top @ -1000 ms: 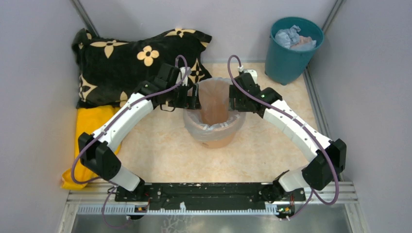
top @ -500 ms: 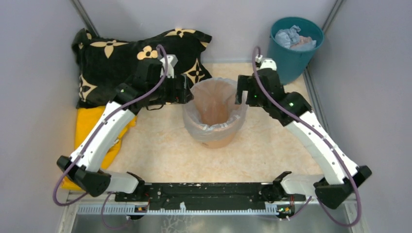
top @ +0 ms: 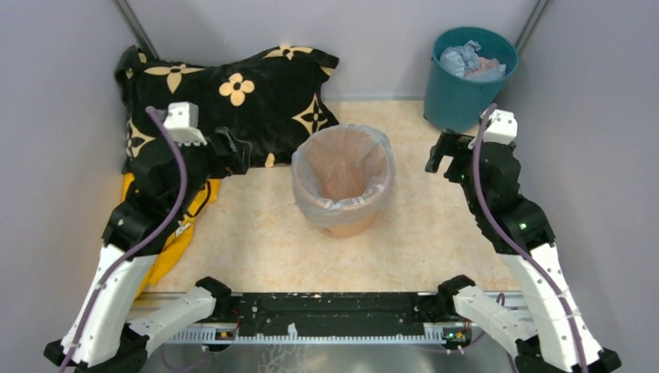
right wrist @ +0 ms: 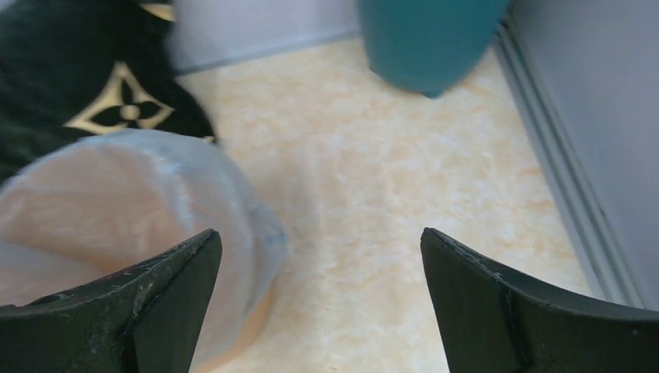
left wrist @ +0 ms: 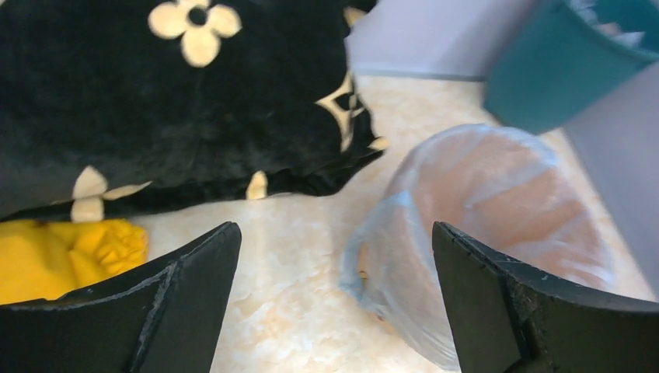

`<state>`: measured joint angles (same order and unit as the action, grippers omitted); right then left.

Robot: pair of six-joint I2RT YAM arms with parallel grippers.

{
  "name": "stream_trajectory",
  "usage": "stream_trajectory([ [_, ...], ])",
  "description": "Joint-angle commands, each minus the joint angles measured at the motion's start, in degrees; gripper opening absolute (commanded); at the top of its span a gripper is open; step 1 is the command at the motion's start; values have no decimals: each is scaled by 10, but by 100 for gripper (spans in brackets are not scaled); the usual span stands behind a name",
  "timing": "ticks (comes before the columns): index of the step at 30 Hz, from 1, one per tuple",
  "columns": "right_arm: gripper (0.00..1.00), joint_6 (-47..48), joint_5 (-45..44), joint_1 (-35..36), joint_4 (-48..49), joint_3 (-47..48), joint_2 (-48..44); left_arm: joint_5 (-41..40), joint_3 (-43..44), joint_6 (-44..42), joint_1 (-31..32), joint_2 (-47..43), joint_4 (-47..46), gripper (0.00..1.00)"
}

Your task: Put the trash bags into the trash bin

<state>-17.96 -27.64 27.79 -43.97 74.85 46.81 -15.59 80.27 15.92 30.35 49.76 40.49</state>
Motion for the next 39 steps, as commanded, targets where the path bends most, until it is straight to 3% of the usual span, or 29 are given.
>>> stream_trajectory([
  [1,99,9,104,-128,66,-75,-9,-9,-66,-21,-55,39,-64,99],
  [5,99,-1,200,-246,128,-152,-28,140,-138,-25,-143,57,-148,99],
  [16,99,-11,216,-307,214,-268,-3,317,-286,-6,-390,94,-269,99],
  [21,99,43,205,-307,340,-393,-65,285,-291,1,-393,114,-248,99],
  [24,99,66,219,-307,455,-488,-129,247,-354,15,-391,74,-317,99],
  [28,99,60,185,-307,509,-552,-172,203,-432,25,-389,34,-378,99],
  [34,99,63,162,-307,638,-634,-165,174,-501,52,-387,31,-469,99],
  [39,99,47,149,-307,821,-708,-74,244,-556,31,-386,101,-610,99],
])
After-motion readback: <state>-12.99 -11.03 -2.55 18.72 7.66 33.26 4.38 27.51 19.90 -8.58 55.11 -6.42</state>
